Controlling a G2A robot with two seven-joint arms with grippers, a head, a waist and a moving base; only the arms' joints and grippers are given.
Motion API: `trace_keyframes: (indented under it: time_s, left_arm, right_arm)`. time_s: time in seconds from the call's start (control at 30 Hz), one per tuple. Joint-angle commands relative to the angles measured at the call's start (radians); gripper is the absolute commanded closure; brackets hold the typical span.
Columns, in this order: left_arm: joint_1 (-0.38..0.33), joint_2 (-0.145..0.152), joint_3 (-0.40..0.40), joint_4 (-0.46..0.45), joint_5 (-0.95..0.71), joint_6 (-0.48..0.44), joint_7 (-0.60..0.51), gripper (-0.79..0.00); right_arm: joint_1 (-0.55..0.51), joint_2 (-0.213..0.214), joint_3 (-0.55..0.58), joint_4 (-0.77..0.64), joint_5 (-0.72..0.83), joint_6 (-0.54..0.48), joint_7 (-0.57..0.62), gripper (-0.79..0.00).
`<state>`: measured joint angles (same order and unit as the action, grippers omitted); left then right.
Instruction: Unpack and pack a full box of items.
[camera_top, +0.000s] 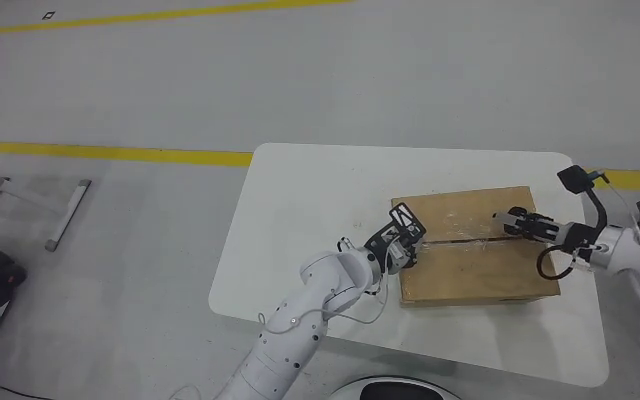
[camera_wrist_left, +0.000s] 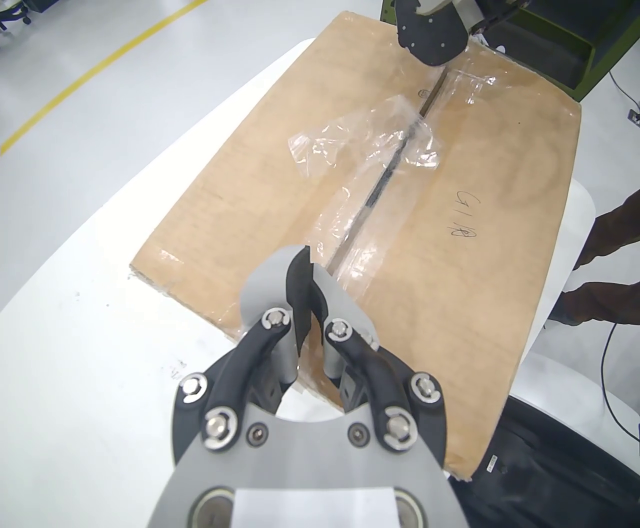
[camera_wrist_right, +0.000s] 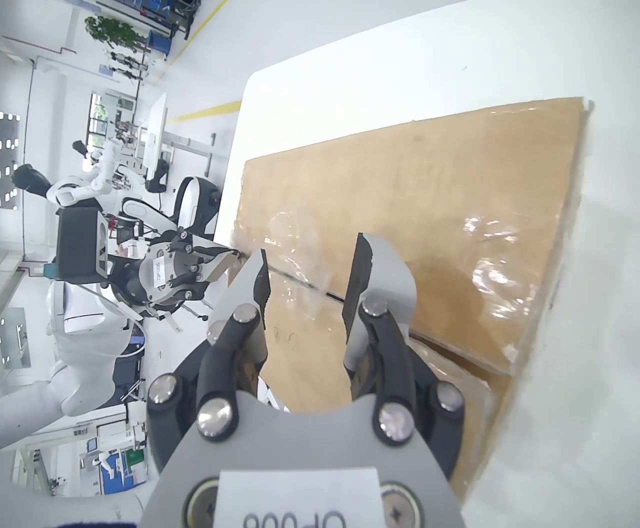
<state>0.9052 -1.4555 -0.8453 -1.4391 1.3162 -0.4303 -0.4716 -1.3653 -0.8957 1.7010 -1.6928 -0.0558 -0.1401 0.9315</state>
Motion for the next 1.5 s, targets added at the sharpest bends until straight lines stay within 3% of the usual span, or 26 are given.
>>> trace_keyframes:
  time_s: [0.0,0.3,0.4,0.67,1.07,1.3,1.47]
  left_arm:
    - [0.0,0.0,-0.001,-0.001,0.001,0.0,0.0,0.0]
    - [0.012,0.002,-0.008,-0.012,0.011,0.012,0.003,0.0]
    - [0.015,0.002,-0.009,-0.015,0.014,0.011,0.004,0.0]
    - [0.019,0.002,-0.011,-0.019,0.018,0.01,0.007,0.0]
    - [0.019,0.002,-0.013,-0.019,0.017,-0.002,0.01,0.0]
    - [0.018,0.002,-0.012,-0.018,0.019,-0.005,0.012,0.0]
    - [0.02,0.001,-0.007,-0.018,0.02,-0.006,0.012,0.0]
  right_arm:
    - [0.02,-0.001,-0.021,0.008,-0.005,-0.002,0.002,-0.4]
    - [0.069,-0.006,-0.077,0.0,0.067,-0.019,0.01,-0.363]
    - [0.072,-0.008,-0.094,-0.008,0.099,-0.022,0.011,-0.292]
    - [0.104,-0.009,-0.161,0.038,0.025,-0.004,0.02,-0.2]
    - [0.085,0.004,-0.1,0.108,0.01,0.039,0.038,0.0]
    - [0.054,0.009,-0.027,0.054,0.093,0.042,0.016,0.0]
    - [0.106,0.001,-0.108,0.015,0.089,0.045,-0.007,0.0]
